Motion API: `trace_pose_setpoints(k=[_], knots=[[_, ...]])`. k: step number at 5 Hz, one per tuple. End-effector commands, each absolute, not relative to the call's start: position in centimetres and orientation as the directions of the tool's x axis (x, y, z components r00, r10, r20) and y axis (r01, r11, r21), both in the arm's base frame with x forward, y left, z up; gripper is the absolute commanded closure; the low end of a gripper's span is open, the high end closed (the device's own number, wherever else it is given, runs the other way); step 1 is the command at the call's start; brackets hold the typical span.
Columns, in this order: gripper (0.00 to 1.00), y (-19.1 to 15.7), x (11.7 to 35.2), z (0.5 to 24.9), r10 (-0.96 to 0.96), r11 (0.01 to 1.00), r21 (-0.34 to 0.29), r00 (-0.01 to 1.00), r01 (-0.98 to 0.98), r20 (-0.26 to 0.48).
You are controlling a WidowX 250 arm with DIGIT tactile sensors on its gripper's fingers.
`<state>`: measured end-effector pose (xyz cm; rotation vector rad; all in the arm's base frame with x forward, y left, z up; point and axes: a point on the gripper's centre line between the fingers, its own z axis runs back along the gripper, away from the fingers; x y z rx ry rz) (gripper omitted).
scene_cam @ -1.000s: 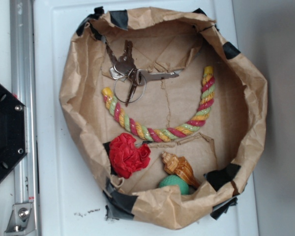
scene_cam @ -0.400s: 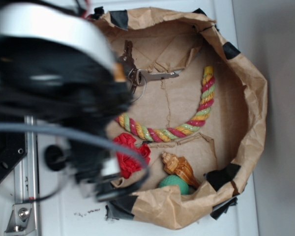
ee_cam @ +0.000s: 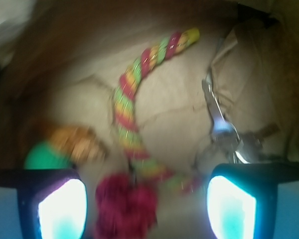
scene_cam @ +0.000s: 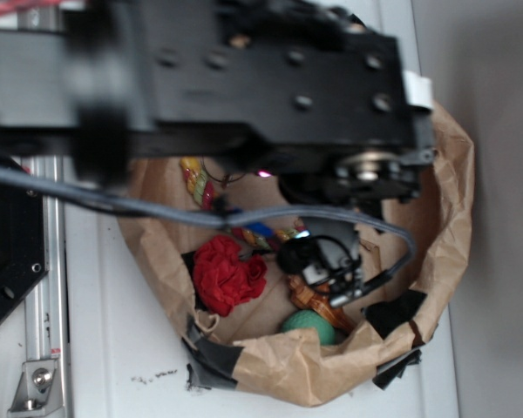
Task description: Grab the multicolored rope.
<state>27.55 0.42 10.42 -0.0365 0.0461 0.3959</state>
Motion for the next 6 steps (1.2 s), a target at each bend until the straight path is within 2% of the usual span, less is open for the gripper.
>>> trace_pose_setpoints(k=[1,2,3,5,6], knots=[[0.0,-1.0,29.0,3.6,0.402,0.915,0.044,0.902,-0.4,-0.156],[0.01,-1.8,30.1,2.3,0.414,0.909,0.041,0.892,-0.414,-0.18],[1.0,-2.3,30.4,1.7,0.434,0.899,0.03,0.879,-0.437,-0.196],[1.0,-3.3,28.5,1.6,0.409,0.911,0.045,0.884,-0.41,-0.226],[1.0,-2.8,27.5,4.4,0.382,0.924,0.058,0.911,-0.377,-0.155]])
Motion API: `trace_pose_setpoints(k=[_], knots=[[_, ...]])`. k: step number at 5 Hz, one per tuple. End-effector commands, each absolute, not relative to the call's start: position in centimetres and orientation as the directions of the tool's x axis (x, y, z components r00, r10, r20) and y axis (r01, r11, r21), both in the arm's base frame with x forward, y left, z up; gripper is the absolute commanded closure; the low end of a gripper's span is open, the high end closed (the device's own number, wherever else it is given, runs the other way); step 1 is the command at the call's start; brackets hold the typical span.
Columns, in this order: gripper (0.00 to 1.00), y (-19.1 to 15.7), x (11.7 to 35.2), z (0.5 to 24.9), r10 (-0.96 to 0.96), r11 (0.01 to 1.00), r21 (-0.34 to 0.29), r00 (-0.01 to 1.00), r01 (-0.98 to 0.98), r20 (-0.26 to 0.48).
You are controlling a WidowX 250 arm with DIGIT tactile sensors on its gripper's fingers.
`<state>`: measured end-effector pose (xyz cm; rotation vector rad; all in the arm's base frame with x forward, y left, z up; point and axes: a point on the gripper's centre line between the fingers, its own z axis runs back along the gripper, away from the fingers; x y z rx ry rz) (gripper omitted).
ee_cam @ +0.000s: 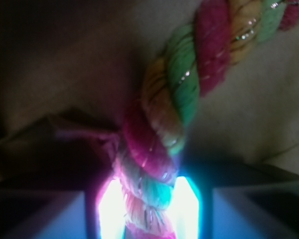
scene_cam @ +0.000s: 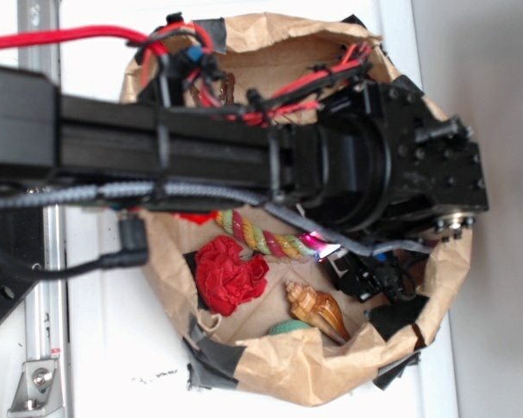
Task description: Grab the multicolored rope.
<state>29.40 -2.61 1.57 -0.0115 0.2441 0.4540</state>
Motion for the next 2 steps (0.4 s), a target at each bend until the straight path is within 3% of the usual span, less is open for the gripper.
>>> trace_pose_setpoints(k=[1,2], knots=[[1.0,-0.3,26.2,9.0,0.299,0.954,-0.008,0.954,-0.299,0.033],[1.0,2.0,25.3,13.7,0.299,0.953,-0.08,0.949,-0.292,0.102]])
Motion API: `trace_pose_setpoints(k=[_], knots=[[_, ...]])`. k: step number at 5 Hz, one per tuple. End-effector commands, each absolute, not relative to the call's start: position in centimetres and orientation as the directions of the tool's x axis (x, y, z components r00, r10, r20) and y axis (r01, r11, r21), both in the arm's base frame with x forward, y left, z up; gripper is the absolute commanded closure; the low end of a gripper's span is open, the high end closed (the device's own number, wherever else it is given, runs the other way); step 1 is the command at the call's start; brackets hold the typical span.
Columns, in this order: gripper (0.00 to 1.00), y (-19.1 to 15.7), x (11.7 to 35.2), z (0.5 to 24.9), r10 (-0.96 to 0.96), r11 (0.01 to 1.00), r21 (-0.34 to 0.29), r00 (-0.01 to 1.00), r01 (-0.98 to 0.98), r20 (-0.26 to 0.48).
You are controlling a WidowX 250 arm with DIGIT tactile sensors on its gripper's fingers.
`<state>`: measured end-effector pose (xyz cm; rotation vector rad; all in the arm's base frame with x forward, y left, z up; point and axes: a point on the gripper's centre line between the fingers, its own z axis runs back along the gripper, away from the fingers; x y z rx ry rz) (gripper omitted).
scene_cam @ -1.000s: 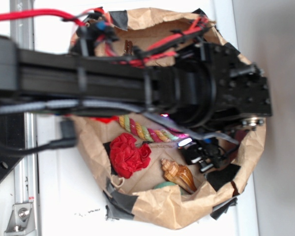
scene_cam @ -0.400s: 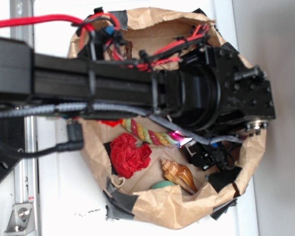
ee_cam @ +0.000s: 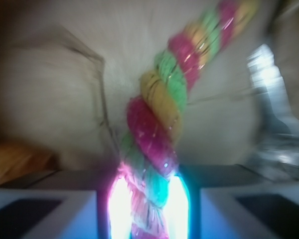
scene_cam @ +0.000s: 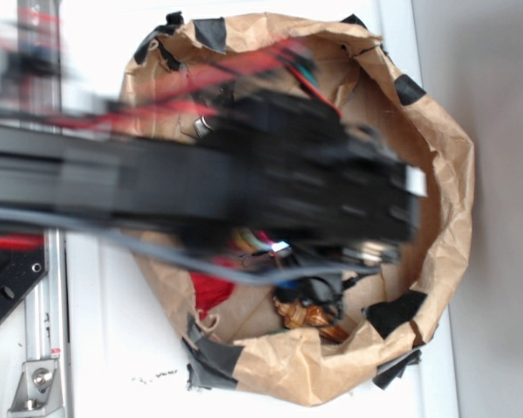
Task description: Grab the multicolored rope.
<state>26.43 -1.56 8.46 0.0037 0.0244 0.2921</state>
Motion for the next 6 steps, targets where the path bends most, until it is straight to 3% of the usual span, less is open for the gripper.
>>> trace_pose_setpoints(k=[1,2,4,6], knots=[[1.0,2.2,25.2,18.8,0.261,0.965,-0.07,0.961,-0.255,0.097],[1.0,1.9,25.5,20.0,0.271,0.961,-0.075,0.96,-0.266,0.072],[1.0,-1.9,27.3,17.6,0.19,0.976,-0.102,0.982,-0.19,-0.01],[1.0,-5.4,28.8,16.6,0.119,0.988,-0.097,0.993,-0.12,-0.014]])
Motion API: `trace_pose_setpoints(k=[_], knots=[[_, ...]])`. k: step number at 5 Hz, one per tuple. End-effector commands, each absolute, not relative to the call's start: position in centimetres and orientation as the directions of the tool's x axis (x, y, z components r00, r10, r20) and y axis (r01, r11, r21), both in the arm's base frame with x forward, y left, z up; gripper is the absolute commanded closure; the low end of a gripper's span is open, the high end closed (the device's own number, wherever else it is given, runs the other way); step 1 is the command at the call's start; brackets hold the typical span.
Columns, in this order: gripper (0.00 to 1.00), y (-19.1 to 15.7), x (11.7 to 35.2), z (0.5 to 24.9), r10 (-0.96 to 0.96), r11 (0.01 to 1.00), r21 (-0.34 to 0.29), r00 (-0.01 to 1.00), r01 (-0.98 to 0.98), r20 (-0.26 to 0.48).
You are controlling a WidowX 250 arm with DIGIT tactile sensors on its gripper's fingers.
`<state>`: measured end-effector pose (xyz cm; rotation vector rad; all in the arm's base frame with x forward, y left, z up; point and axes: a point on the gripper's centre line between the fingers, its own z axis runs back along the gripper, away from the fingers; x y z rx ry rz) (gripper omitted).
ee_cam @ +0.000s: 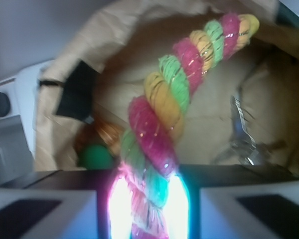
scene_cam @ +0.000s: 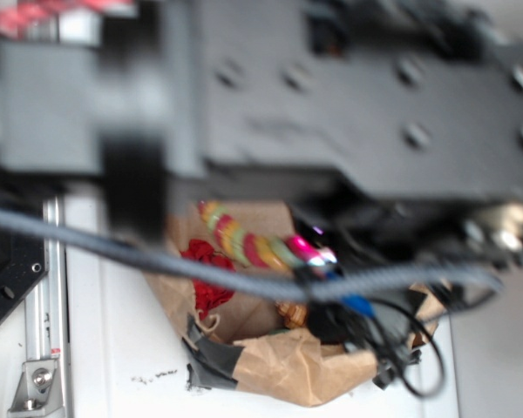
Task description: Grab the multicolored rope.
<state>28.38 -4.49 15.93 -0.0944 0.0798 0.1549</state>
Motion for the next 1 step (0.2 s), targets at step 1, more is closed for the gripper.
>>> trace_pose_setpoints(k=[1], knots=[[1.0,-5.48,29.03,15.97,0.114,0.99,-0.082,0.993,-0.116,-0.032]])
